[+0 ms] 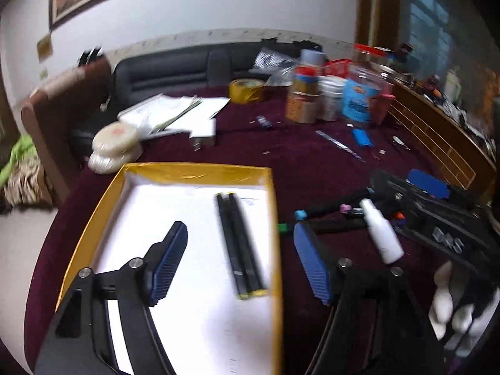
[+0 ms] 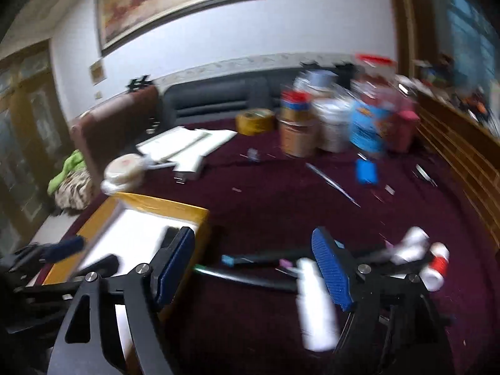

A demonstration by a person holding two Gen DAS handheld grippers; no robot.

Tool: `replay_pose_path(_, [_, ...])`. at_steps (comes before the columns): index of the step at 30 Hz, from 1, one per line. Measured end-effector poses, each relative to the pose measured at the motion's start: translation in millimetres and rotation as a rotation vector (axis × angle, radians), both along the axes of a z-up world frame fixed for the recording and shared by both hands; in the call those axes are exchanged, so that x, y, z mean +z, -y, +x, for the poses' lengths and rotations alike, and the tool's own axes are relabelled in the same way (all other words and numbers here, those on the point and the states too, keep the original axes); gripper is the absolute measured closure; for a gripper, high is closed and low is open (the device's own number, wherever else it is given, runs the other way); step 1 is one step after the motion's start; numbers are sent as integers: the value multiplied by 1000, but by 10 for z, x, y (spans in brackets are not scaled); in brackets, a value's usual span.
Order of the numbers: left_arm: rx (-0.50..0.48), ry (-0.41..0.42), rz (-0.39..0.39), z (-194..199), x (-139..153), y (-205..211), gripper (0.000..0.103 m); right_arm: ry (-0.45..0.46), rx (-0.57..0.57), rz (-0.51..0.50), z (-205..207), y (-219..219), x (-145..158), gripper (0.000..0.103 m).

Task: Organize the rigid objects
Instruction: 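Move both open tools back to the pile of pens and bottles, then grasp a white bottle with the left tool while the right tool grasps a clear pen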

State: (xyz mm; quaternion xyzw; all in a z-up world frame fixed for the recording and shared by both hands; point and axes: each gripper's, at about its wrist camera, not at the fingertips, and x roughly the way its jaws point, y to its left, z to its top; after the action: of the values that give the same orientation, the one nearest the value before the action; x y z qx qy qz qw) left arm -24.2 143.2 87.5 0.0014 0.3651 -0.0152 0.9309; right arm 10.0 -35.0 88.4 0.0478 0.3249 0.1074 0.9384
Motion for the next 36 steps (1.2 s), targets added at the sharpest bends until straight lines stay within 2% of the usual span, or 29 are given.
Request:
replay_pose_path(5, [-66, 14, 69, -85, 24, 501, 30, -59, -124, 51, 56, 694, -197, 31])
replay_pose_path(8, [-89, 8, 108, -93, 2, 724, 30, -61, -167, 57, 59, 1001, -277, 31])
replay_pose_path(14, [-101, -22, 143, -44, -52, 1054, 30, -37, -208, 46, 96, 1357, -393, 31])
replay_pose_path(19, [-116, -73, 165, 43, -175, 1271, 30, -37, -217, 100, 143, 1566, -446, 31])
replay_pose_path(23, [-127, -125, 153, 137, -307, 1405, 30, -50, -218, 136, 135, 1652, -492, 31])
replay_pose_path(28, [-131, -218, 69, 327, -536, 1513, 30, -65, -217, 166, 128, 1705, -518, 31])
replay_pose_path(30, [-143, -214, 48, 343, -567, 1585, 30, -65, -218, 168, 129, 1703, -517, 31])
replay_pose_path(36, [-163, -198, 67, 447, -592, 1804, 30, -76, -219, 174, 133, 1708, -533, 31])
